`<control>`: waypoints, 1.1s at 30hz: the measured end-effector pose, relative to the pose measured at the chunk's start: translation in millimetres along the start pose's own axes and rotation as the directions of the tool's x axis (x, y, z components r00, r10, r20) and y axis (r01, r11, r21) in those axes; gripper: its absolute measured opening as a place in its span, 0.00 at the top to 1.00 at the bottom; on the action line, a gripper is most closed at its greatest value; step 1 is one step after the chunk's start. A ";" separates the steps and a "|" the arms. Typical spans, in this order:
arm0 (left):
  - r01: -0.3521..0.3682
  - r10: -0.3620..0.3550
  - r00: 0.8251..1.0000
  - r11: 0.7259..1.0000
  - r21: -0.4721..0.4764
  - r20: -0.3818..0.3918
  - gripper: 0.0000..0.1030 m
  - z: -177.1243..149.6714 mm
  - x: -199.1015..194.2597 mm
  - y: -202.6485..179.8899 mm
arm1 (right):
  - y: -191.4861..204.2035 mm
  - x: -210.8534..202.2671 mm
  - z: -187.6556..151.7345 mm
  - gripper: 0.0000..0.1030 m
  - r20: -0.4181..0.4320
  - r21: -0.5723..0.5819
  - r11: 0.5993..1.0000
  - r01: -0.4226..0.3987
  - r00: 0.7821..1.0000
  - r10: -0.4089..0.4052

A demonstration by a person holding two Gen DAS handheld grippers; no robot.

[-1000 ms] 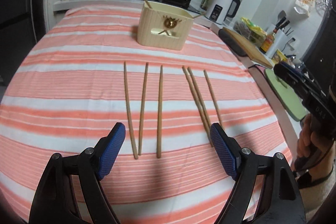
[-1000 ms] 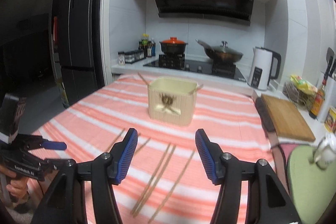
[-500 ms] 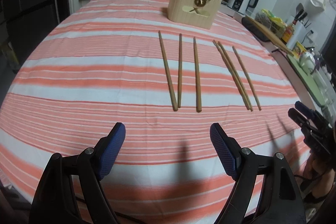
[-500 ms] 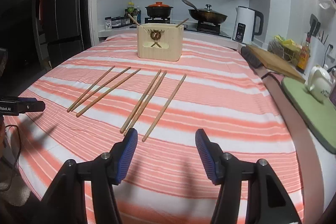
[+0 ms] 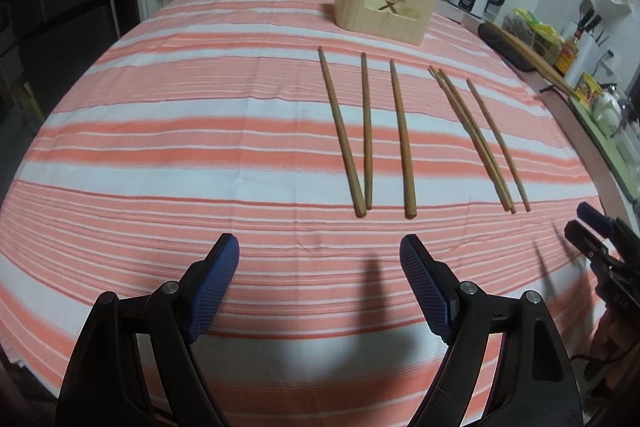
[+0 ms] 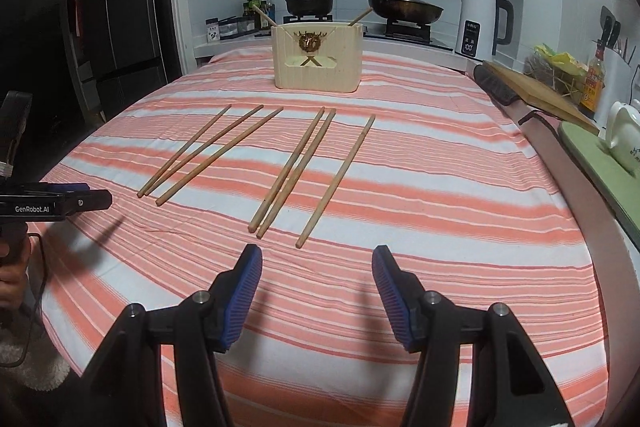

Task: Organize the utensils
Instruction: 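Move both open tools back over the row of wooden chopsticks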

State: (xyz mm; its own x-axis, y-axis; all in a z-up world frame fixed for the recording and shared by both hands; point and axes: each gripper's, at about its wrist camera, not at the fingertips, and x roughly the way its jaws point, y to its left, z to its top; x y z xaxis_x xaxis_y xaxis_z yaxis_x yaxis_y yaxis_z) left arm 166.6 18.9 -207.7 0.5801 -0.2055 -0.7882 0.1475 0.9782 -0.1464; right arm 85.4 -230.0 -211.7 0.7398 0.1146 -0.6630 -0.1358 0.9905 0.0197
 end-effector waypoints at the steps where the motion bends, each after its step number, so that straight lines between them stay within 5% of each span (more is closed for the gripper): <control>1: -0.004 0.004 1.000 1.000 0.004 0.000 0.19 1.2 1.8 -0.4 | 0.2 0.6 0.1 0.43 -0.003 -0.001 1.000 0.001 1.000 -0.001; 19: -0.102 0.103 0.994 0.993 0.052 -0.021 0.19 13.2 33.1 -1.6 | -1.2 9.1 4.8 0.43 -0.033 -0.005 1.000 0.000 0.999 0.000; 33: -0.112 0.113 0.993 0.992 0.053 -0.024 0.19 17.1 36.5 -4.4 | -2.3 25.6 8.8 0.43 -0.089 0.023 1.000 -0.014 0.996 0.016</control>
State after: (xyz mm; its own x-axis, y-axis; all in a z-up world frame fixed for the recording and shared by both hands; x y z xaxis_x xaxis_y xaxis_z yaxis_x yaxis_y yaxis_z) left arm 200.8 6.5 -225.6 0.5733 -0.0928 -0.8141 0.1238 0.9920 -0.0260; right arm 110.5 -228.7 -222.1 0.6761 0.1236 -0.7264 -0.1312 0.9903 0.0465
